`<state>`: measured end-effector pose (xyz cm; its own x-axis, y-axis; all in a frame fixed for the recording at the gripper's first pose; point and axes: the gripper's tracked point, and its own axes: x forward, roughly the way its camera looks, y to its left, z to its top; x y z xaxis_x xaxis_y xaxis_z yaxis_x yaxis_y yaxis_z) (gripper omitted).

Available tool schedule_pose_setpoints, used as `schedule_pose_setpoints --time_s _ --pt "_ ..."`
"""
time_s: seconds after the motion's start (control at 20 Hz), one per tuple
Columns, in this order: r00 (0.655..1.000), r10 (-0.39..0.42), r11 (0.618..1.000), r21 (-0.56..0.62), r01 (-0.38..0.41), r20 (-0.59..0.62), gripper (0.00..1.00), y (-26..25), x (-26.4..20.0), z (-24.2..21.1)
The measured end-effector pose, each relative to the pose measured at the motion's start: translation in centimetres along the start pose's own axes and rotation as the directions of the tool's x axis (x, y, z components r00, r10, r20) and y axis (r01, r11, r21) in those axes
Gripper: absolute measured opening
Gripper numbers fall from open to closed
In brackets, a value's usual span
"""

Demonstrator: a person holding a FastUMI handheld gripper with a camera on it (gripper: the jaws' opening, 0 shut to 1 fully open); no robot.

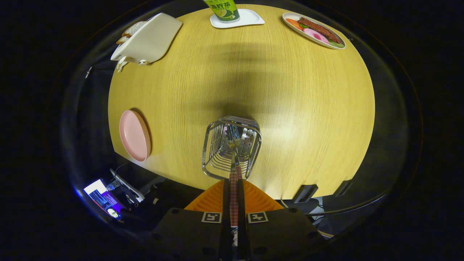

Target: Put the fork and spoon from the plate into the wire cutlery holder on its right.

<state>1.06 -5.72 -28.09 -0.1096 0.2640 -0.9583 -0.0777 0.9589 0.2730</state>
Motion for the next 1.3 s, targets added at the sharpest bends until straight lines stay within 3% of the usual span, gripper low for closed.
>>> schedule_pose_setpoints --time_s 0.1,0.35,0.45,0.6,0.65,0.95,1.0,1.1,1.2,1.3 --pt "1.000 0.010 1.000 0.018 -0.009 -0.019 0.11 0.2 0.6 0.0" --pt "0.996 0.048 0.998 0.034 -0.051 0.073 0.16 0.9 -0.1 1.3" --pt "0.990 0.063 0.997 0.037 -0.068 0.128 0.30 1.0 -0.8 1.7" --pt "0.965 0.101 0.993 0.031 -0.112 0.244 0.32 1.7 -2.4 2.5" --pt "0.951 0.104 0.992 0.034 -0.119 0.291 0.32 1.8 -3.0 2.8" --pt "0.829 0.087 0.990 0.045 -0.134 0.553 0.55 2.5 -6.5 3.4" --pt "0.806 0.089 0.990 0.037 -0.136 0.585 0.60 2.7 -7.1 3.4" --pt "0.763 0.090 0.991 0.019 -0.133 0.640 0.79 3.4 -7.8 3.5" --pt "0.726 0.092 0.993 -0.007 -0.120 0.681 0.82 3.4 -8.6 3.5" --pt "0.686 0.088 0.995 -0.031 -0.096 0.722 0.92 3.3 -9.5 3.5"
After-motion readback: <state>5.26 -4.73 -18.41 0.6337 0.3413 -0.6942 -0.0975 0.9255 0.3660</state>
